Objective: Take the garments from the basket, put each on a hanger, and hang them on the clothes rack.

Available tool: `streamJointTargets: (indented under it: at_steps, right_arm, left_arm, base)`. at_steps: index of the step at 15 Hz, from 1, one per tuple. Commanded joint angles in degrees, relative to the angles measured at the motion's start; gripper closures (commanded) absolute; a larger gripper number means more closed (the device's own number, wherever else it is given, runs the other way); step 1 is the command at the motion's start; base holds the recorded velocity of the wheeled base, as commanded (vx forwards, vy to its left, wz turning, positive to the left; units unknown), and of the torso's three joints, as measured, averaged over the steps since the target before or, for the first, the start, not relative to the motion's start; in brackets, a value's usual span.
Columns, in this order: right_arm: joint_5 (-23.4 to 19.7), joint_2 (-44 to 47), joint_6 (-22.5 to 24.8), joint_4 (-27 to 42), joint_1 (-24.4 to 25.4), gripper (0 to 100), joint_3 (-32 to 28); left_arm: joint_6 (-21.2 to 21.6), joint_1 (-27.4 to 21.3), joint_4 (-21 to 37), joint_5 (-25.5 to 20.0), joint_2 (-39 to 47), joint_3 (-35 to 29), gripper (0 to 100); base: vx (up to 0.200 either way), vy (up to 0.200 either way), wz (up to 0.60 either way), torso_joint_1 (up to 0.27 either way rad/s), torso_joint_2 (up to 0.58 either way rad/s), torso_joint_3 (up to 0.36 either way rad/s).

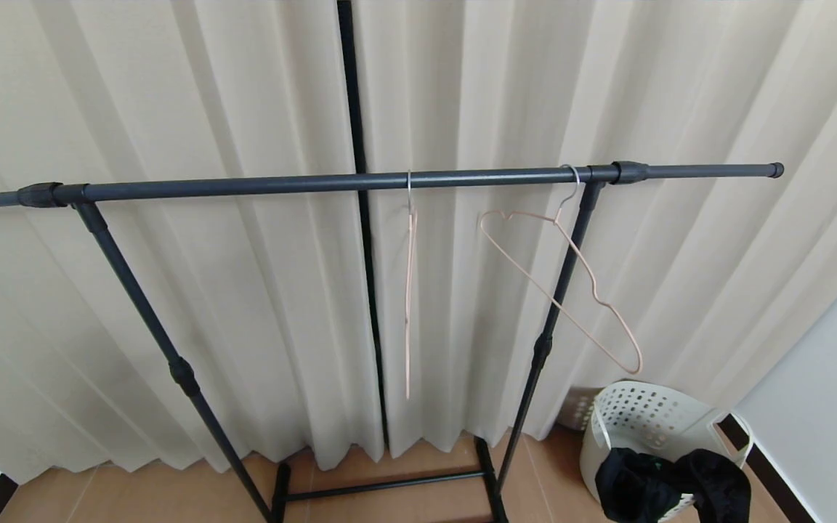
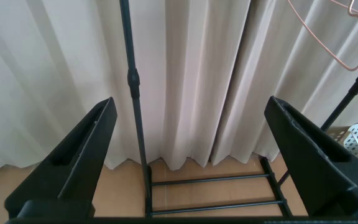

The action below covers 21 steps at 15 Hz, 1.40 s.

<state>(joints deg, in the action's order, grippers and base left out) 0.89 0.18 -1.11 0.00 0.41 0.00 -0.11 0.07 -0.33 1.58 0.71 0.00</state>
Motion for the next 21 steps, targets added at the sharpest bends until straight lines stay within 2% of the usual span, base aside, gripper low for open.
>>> streamJointTargets:
  at_steps: [1, 21]
  right_arm:
    - [-0.01, 0.08, 0.05, -0.09, 0.02, 0, 0.0]
    - [-0.01, 0.08, -0.12, -0.09, 0.02, 0, 0.0]
  left_arm:
    - [-0.07, 0.01, -0.02, 0.09, 0.0, 0.0, 0]
    - [-0.07, 0.01, -0.02, 0.09, 0.0, 0.0, 0]
  base:
    - [0.0, 0.0, 0.0, 0.0, 0.0, 0.0]
    - [0.0, 0.0, 0.0, 0.0, 0.0, 0.0]
